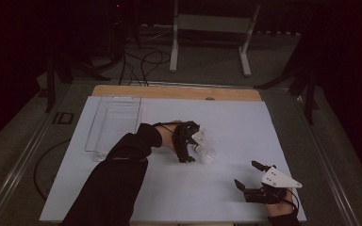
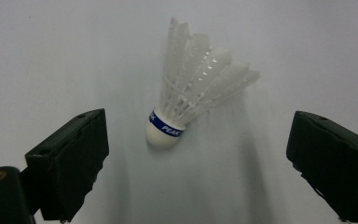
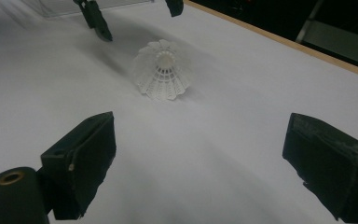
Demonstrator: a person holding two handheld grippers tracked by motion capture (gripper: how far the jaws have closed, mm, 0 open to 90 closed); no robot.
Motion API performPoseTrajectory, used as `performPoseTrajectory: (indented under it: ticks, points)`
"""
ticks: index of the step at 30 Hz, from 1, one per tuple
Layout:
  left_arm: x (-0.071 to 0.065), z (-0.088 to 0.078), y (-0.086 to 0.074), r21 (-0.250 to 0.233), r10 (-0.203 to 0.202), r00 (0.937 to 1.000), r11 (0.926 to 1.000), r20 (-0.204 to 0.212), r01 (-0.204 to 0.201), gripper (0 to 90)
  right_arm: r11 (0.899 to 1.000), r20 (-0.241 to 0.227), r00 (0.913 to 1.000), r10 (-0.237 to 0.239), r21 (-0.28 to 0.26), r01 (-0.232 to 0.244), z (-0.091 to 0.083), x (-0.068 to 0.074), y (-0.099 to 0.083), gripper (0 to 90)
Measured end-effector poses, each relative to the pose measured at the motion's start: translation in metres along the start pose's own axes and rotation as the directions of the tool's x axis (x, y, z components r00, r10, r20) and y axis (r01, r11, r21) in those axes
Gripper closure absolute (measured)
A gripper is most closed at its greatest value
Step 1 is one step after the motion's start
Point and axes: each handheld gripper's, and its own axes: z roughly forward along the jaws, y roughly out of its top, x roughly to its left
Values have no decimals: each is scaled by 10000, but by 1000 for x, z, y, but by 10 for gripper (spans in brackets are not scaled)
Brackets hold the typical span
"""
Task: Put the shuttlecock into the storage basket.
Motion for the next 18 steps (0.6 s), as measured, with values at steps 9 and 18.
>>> performPoseTrajectory:
  ticks: [9,18]
  points:
    - [9,13,-4,604,2,9999,9982,147,-11,175,10000,-45,10000,49,-37,-50,0,0,-1,97]
    - [16,21,-7,916,245,9997,9955,80,-251,242,9999,-79,9999,115,-6,-115,0,-1,-1,97]
